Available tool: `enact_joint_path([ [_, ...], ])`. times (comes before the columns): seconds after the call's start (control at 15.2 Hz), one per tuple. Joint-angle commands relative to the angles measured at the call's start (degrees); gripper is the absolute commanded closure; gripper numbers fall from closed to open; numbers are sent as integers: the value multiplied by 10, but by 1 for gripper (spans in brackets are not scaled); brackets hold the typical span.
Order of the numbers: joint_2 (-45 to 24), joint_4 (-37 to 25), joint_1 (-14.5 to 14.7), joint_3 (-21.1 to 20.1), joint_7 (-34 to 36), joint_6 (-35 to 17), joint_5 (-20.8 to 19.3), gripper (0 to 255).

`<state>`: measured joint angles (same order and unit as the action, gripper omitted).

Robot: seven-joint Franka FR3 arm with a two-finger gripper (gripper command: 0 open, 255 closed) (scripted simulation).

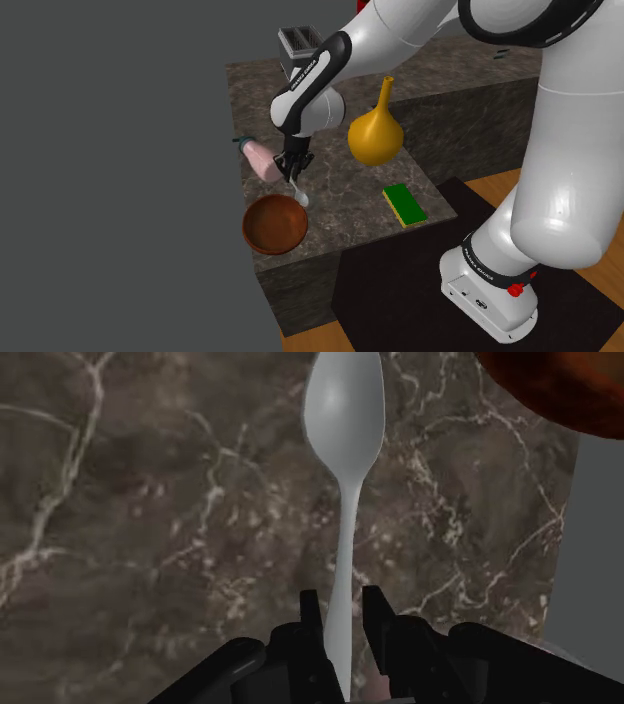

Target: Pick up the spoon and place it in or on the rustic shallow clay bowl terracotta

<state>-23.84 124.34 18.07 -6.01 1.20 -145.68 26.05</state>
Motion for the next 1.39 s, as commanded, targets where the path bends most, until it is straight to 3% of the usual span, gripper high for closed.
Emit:
enact_joint_path([
  [0.0,13,2,1,2,5,10,-3,255],
  [1.32,131,-8,4,16,62,134,-43,255],
])
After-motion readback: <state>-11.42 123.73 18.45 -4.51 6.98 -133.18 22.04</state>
